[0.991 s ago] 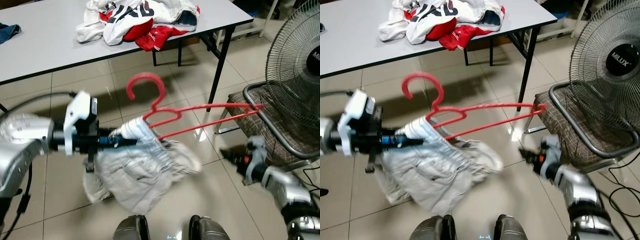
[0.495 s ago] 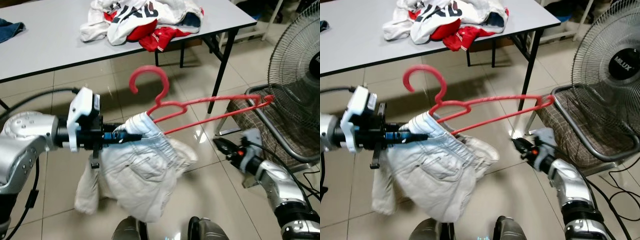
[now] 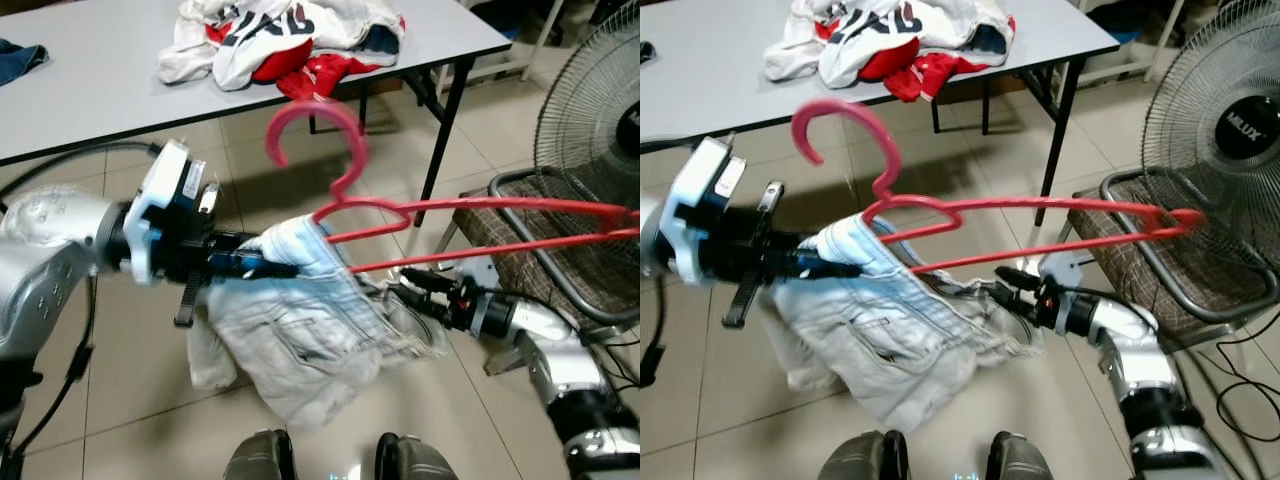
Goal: Hang hanger
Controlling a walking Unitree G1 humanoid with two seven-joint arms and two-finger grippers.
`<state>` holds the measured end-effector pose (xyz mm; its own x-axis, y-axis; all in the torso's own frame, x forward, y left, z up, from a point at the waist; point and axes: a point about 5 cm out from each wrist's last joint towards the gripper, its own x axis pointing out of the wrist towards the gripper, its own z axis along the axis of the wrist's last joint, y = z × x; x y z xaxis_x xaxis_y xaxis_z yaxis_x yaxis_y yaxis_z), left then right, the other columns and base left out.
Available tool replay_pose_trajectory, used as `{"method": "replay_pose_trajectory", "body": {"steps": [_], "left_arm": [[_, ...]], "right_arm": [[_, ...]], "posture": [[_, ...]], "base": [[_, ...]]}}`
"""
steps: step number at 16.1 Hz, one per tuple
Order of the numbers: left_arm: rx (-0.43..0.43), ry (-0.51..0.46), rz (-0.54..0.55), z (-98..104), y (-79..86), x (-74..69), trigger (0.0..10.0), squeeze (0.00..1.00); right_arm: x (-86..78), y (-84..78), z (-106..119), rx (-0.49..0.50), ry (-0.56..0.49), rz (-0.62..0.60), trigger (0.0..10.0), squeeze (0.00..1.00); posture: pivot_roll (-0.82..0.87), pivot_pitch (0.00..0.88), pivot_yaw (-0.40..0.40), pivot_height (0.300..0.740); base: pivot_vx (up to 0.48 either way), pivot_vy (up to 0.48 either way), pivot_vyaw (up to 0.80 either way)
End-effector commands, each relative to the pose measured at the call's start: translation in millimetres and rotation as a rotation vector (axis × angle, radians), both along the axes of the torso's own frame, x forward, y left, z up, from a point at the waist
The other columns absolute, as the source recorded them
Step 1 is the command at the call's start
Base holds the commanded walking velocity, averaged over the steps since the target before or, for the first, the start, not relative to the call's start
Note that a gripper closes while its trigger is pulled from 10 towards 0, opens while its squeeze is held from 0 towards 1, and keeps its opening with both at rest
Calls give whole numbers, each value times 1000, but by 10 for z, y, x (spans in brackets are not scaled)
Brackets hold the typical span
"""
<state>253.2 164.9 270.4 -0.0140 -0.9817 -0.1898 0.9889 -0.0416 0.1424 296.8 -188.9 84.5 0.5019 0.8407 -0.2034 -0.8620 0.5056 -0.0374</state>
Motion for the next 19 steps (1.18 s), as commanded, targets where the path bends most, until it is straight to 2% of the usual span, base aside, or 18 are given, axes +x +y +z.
{"method": "replay_pose_trajectory", "body": {"steps": [1,2,3,6,8,11,13,14,15,16,17,18,19], "left_arm": [[-10,-31,-76,96,-61,-49,0,0],[-2,-35,-108,121,-92,-53,0,0],[4,-41,-128,149,-120,-51,0,0],[0,-50,-176,214,-192,-45,0,0],[5,-53,-205,235,-223,-47,0,0],[12,-62,-208,283,-251,-34,0,0],[14,-66,-199,306,-246,-27,0,0],[13,-67,-197,320,-244,-26,0,0],[13,-68,-197,329,-246,-31,0,0],[12,-69,-196,333,-247,-33,0,0],[13,-71,-195,343,-247,-37,0,0],[14,-71,-191,351,-238,-36,0,0],[15,-70,-183,355,-218,-31,0,0]], "right_arm": [[-2,57,15,-58,-35,67,10000,1000],[28,89,41,-89,-67,84,10000,196],[53,120,60,-94,-73,101,10000,0],[55,233,55,-142,-72,219,10000,0],[41,294,-9,-157,-14,288,10000,0],[-57,273,-152,-197,84,385,10000,0],[-106,240,-224,-219,131,407,10000,0],[-130,214,-269,-230,155,406,9412,0],[-161,184,-319,-237,189,407,7333,0],[-176,168,-342,-242,201,405,7333,0],[-212,116,-406,-243,247,382,6902,0],[-223,59,-448,-236,274,331,10000,0],[-231,22,-465,-220,293,302,10000,0]], "posture": [[-10,159,51,740],[-8,157,48,740],[-7,158,48,740],[-3,160,46,740],[0,163,46,740],[9,172,44,740],[11,177,43,740],[12,179,44,740],[15,182,43,740],[16,183,43,740],[18,186,46,740],[19,186,46,740],[19,187,49,740]], "base": [[0,0,0],[0,0,0],[0,0,0],[0,0,0],[0,0,0],[0,0,0],[0,0,0],[0,0,0],[0,0,0],[0,0,0],[0,0,0],[0,0,0],[0,0,0]]}}
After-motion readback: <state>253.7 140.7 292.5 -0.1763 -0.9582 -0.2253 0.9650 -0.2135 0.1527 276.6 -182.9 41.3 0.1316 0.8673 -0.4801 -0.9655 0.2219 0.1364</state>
